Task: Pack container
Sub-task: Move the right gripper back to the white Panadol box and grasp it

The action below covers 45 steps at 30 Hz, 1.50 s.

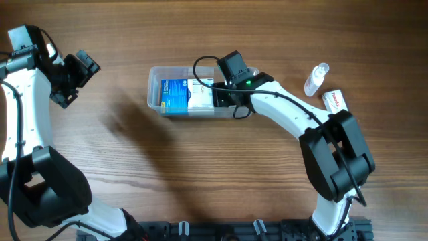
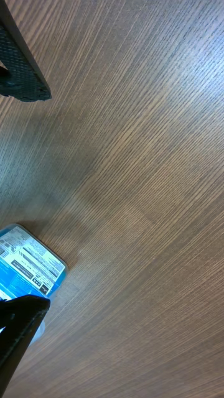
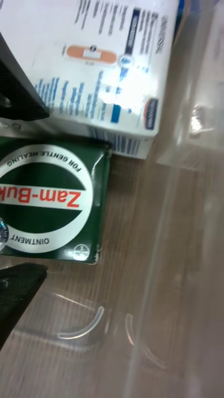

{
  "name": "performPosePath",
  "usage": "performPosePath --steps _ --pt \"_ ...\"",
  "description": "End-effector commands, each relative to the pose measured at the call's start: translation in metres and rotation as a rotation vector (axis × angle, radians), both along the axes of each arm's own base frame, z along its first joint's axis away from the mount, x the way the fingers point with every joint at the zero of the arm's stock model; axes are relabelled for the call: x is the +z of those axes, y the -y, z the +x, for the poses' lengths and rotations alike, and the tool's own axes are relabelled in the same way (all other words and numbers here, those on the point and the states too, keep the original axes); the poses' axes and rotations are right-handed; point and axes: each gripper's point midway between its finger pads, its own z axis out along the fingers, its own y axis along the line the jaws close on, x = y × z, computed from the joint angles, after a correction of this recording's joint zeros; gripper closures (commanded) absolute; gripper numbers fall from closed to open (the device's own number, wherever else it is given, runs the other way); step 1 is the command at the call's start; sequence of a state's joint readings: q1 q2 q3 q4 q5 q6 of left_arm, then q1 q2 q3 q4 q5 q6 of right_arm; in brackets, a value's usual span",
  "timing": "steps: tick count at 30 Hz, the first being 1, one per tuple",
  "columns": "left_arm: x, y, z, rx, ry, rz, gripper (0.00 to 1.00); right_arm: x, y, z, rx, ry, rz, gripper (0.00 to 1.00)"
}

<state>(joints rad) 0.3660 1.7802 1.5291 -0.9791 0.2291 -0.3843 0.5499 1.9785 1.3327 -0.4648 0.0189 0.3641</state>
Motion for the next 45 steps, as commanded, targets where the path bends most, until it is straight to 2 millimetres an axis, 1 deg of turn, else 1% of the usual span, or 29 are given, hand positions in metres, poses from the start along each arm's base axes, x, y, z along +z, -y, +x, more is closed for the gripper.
performPosePath --steps 1,4,7,10,12,13,15,17,19,21,22,23,26,27,28,29,30,32,35,36,37,39,41,44,45 --pt "0.011 -0.004 0.003 0.018 0.028 0.012 0.00 0.047 -0.012 0.014 0.029 0.100 0.044 0.26" --pt "0.011 -0.004 0.003 0.018 0.028 0.012 0.00 0.080 -0.008 0.017 0.016 0.161 0.051 0.26" --pt "0.011 -0.004 0.003 0.018 0.028 0.012 0.00 0.113 0.004 0.019 -0.021 0.237 0.037 0.26" --pt "0.011 -0.004 0.003 0.018 0.028 0.012 0.00 0.150 0.025 0.019 -0.075 0.314 0.026 0.23" --pt "0.011 -0.004 0.003 0.018 0.028 0.012 0.00 0.168 0.040 0.018 -0.108 0.349 0.018 0.23" --pt "0.011 -0.004 0.003 0.018 0.028 0.012 0.00 0.182 0.052 0.017 -0.121 0.379 -0.002 0.23" --pt "0.011 -0.004 0.003 0.018 0.028 0.012 0.00 0.202 0.073 0.012 -0.130 0.424 -0.047 0.23" --pt "0.011 -0.004 0.003 0.018 0.028 0.012 0.00 0.224 0.105 0.001 -0.167 0.459 -0.124 0.21" --pt "0.011 -0.004 0.003 0.018 0.028 0.012 0.00 0.236 0.131 -0.009 -0.225 0.470 -0.175 0.19" --pt "0.011 -0.004 0.003 0.018 0.028 0.012 0.00 0.246 0.162 -0.021 -0.301 0.467 -0.212 0.18" --pt "0.011 -0.004 0.003 0.018 0.028 0.012 0.00 0.249 0.173 -0.025 -0.326 0.463 -0.217 0.18" --pt "0.011 -0.004 0.003 0.018 0.028 0.012 0.00 0.252 0.191 -0.030 -0.374 0.452 -0.222 0.17" --pt "0.011 -0.004 0.003 0.018 0.028 0.012 0.00 0.249 0.235 -0.043 -0.485 0.398 -0.248 0.10" --pt "0.011 -0.004 0.003 0.018 0.028 0.012 0.00 0.245 0.249 -0.048 -0.520 0.370 -0.263 0.03" --pt "0.011 -0.004 0.003 0.018 0.028 0.012 0.00 0.240 0.263 -0.053 -0.553 0.338 -0.283 0.01" --pt "0.011 -0.004 0.003 0.018 0.028 0.012 0.00 0.231 0.281 -0.060 -0.606 0.289 -0.301 0.00" --pt "0.011 -0.004 0.003 0.018 0.028 0.012 0.00 0.224 0.294 -0.067 -0.651 0.248 -0.306 0.00" --pt "0.011 -0.004 0.003 0.018 0.028 0.012 0.00 0.207 0.313 -0.077 -0.708 0.165 -0.284 0.00" --pt "0.011 -0.004 0.003 0.018 0.028 0.012 0.00 0.187 0.332 -0.080 -0.755 0.094 -0.229 0.00" --pt "0.011 -0.004 0.003 0.018 0.028 0.012 0.00 0.178 0.337 -0.079 -0.728 0.072 -0.221 0.00" --pt "0.011 -0.004 0.003 0.018 0.028 0.012 0.00 0.173 0.338 -0.078 -0.699 0.062 -0.218 0.00" --pt "0.011 -0.004 0.003 0.018 0.028 0.012 0.00 0.155 0.336 -0.073 -0.586 0.032 -0.217 0.00" --pt "0.011 -0.004 0.003 0.018 0.028 0.012 0.00 0.138 0.333 -0.071 -0.512 0.003 -0.229 0.00" --pt "0.011 -0.004 0.003 0.018 0.028 0.012 0.00 0.103 0.334 -0.068 -0.437 -0.053 -0.262 0.00" --pt "0.011 -0.004 0.003 0.018 0.028 0.012 0.00 0.089 0.334 -0.067 -0.410 -0.077 -0.271 0.00"
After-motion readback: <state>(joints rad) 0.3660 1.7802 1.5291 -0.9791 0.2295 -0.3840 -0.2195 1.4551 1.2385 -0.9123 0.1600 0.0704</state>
